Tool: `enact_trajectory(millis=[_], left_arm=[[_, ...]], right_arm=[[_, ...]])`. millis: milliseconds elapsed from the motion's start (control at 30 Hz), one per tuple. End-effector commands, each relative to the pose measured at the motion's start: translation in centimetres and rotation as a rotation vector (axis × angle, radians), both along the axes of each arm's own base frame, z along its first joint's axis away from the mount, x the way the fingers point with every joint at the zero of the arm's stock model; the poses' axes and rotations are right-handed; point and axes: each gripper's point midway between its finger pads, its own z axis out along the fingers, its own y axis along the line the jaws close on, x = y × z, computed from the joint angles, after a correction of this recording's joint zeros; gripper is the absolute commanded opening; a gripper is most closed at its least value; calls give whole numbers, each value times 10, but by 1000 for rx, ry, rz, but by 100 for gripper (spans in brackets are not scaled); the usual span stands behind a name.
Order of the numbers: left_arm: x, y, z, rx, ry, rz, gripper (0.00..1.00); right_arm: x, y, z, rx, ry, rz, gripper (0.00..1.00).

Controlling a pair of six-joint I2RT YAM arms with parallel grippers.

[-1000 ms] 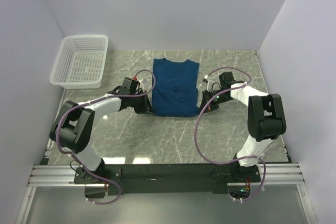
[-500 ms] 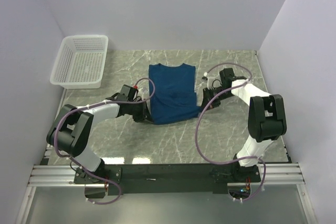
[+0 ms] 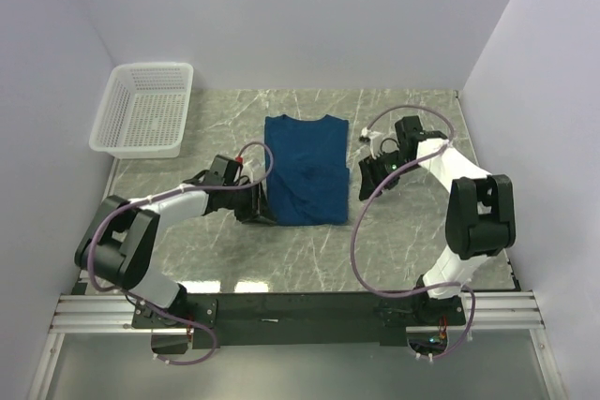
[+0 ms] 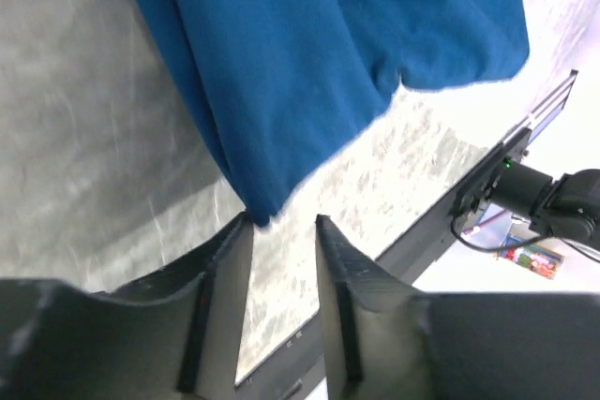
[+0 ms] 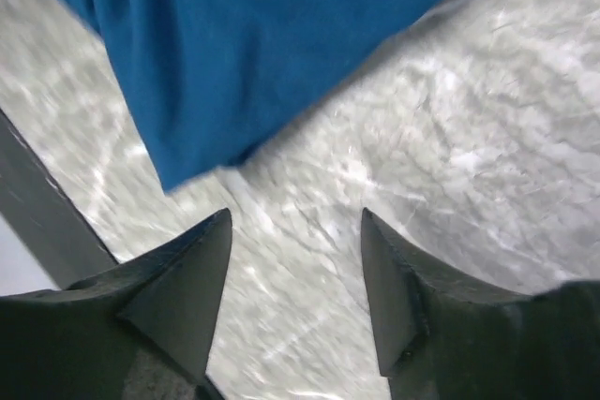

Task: Fold and stack the t-shirts
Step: Fold the tshirt

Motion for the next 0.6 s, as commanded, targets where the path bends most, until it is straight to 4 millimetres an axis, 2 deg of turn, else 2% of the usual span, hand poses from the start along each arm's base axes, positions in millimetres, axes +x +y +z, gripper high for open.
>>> enact_trajectory(millis=[0,67,167,200,233,300,367,567], left_arm=[[-5,0,19,-32,-52,-17,39],[-3,3,26,-24,-93,-12,44],[-4,4,33,-28,-114,-2,46],[-4,4,33,-35,-112,5,46],[-6,3,32,-41,-108,4,46],[-6,1,31,-58,-102,8,46],[-10,1,28,-62,-87,8,46],[-10,7,9,-17,-51,37,47]], right_arm=[[-20,-1,13,-7,-139,190,66],[-45,12,10,47,-129,307,70],[-57,36,-3,33,-107,345,70],[-55,39,-10,6,-96,321,70],[-45,46,-13,2,-121,295,69],[-47,60,-20,13,-50,267,68],[-45,68,-18,26,4,249,65],[-43,67,-28,-4,49,204,61]])
